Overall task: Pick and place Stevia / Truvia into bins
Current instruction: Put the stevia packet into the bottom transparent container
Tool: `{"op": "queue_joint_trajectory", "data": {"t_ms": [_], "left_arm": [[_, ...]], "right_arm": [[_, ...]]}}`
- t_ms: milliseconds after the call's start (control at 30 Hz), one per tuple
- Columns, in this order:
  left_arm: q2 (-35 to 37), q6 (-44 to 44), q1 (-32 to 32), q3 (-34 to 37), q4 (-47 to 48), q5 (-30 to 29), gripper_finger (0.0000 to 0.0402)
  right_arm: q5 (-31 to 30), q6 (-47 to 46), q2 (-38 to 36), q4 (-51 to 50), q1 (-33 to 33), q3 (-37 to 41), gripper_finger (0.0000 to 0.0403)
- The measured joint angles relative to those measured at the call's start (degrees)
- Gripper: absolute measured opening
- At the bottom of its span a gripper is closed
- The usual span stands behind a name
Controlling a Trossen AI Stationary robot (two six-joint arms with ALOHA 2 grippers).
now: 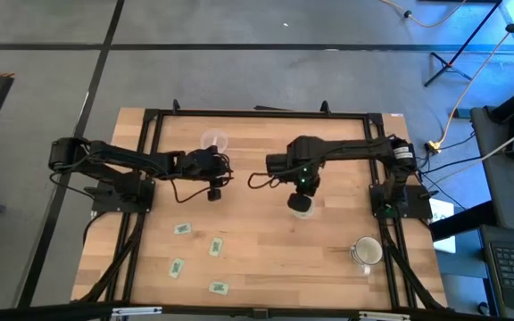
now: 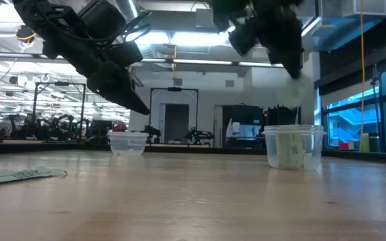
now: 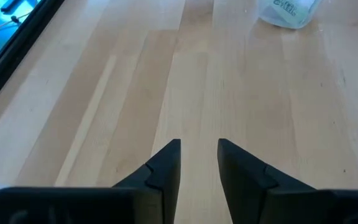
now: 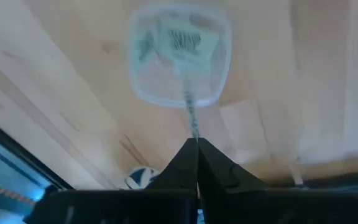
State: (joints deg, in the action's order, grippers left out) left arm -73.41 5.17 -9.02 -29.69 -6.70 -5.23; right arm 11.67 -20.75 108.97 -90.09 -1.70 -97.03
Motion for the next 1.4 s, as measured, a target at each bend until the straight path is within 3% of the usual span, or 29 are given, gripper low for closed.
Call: {"op": "queue_joint_trajectory", "data": {"t_ms": [300, 800, 1233, 1400], "left_arm": [[0.0, 0.07, 0.0, 0.0, 0.11, -0.13, 0.0102], [0.0, 0.02, 0.0, -0.04, 0.09, -0.11, 0.0102], [0.0, 0.21, 0.0, -0.04, 0.11, -0.1, 0.0102], [0.0, 3.03, 0.0, -0.04, 0.13, -0.41, 0.0102]], "right_arm": [[4.08, 1.75, 0.11, 11.09, -1.06, 10.76, 0.0], [7.03, 4.63, 0.08, 20.27, -1.83, 15.82, 0.0002], [5.94, 7.55, 0.08, 20.16, -1.94, 15.77, 0.0089], [0.94, 7.58, 0.08, 16.66, -1.93, 13.61, 0.0113]]}}
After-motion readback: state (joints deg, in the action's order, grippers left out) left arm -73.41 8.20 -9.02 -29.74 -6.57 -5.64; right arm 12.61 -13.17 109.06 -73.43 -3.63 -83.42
